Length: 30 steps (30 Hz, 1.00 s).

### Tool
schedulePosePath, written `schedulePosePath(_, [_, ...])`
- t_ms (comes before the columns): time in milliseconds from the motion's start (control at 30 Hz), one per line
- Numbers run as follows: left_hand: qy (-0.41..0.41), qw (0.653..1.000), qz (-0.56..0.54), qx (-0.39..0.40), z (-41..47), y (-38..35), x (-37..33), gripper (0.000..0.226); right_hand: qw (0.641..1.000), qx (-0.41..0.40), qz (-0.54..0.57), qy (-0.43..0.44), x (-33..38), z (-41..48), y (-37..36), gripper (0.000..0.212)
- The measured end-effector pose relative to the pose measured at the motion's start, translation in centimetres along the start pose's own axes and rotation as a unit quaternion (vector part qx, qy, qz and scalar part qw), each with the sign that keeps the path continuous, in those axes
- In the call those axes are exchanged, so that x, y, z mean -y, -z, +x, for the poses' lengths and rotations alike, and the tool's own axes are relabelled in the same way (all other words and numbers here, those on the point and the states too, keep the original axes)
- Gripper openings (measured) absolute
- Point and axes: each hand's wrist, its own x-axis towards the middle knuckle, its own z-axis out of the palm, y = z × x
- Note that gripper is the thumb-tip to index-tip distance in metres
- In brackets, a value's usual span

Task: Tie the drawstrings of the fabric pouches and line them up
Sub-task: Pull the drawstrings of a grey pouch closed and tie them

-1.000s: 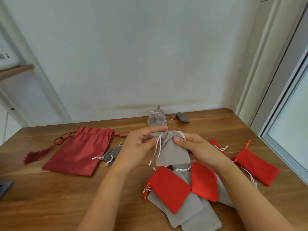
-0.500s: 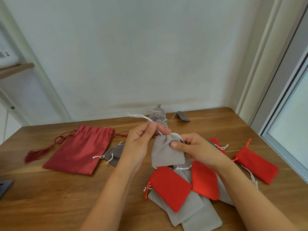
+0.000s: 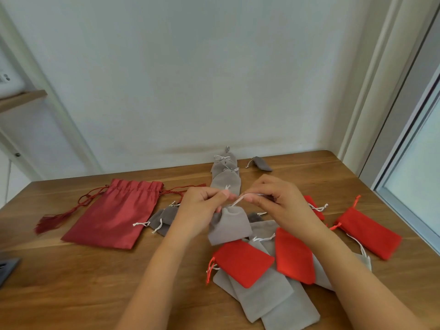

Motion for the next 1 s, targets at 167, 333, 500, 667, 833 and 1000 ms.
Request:
schedulePosePath(167, [-0.06, 0.991, 0.045, 0.114, -1.0, -0.1, -0.6, 0.028, 0.996, -0.084, 0.027, 0.031, 0.7, -0.2, -1.1, 0.013])
schedulePosePath(333, [-0.109, 0.99, -0.008, 0.092, -1.7, -0.5, -1.4, 0.018, 0.981, -0.068, 0.176, -0.037, 2.3, -0.5, -1.6, 0.012])
schedulePosePath(500, [-0.146, 0.988, 0.046, 0.026, -1.3, -0.3, -1.1, 0.027, 0.972, -0.024, 0.225, -0.064, 2.6, -0.2, -0.9, 0.02])
schedulePosePath(667, [-0.128, 0.99, 0.055, -0.021, -1.1, 0.0, -0.9, 0.029, 0.982, -0.094, 0.142, -0.077, 1.7, -0.1, -0.8, 0.015])
schedulePosePath(833, [-0.031, 0.995, -0.092, -0.031, -1.0, 0.0, -1.5, 0.008, 0.992, -0.125, -0.032, 0.014, 1.4, -0.2, -1.1, 0.007])
schedulePosePath(1000, [-0.018, 0.992, -0.119, -0.02, -0.9, 0.5, -1.4, 0.012, 0.997, -0.076, -0.021, 0.001, 1.7, -0.3, -0.8, 0.012])
